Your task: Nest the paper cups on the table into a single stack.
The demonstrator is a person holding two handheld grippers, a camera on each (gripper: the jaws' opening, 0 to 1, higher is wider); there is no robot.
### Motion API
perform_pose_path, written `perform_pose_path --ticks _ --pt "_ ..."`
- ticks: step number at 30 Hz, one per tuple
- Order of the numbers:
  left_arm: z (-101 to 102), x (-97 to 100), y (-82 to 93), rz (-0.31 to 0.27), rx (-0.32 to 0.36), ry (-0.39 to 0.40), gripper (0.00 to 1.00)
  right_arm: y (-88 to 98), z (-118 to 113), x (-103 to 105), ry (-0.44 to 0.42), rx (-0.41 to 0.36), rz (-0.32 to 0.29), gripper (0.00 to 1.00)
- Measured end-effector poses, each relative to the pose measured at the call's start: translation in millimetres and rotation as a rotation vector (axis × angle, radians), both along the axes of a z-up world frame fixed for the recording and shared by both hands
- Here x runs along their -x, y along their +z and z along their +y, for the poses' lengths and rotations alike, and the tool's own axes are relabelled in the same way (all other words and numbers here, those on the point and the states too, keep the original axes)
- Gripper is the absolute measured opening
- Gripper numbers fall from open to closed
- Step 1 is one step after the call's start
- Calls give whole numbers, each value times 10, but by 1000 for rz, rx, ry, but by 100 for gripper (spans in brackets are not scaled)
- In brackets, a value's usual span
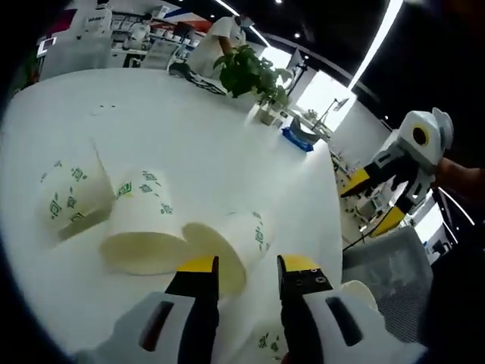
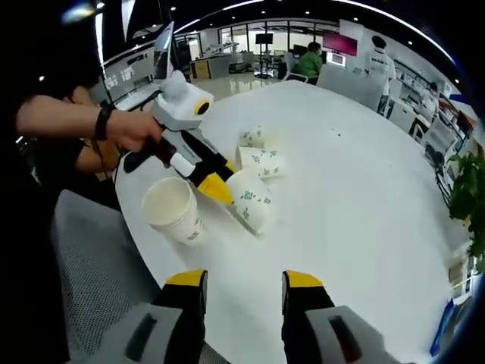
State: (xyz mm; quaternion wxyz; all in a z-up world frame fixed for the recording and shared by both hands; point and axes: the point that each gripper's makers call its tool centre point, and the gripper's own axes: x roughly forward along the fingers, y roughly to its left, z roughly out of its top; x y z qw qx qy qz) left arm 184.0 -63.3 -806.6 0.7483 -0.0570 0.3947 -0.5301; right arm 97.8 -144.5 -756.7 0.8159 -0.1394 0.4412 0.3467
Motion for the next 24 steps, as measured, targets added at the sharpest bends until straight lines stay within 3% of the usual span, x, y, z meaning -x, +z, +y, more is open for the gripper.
perform_pose_path --ticks 8,15,24 --pt "-102 -9 -97 31 9 -15 26 -20 138 -10 24 -1 9 42" --pt "-172 25 -91 59 30 -10 23 34 235 -18 41 -11 -17 61" --pt "-235 37 -111 64 39 -19 18 183 255 71 -2 -93 -53 72"
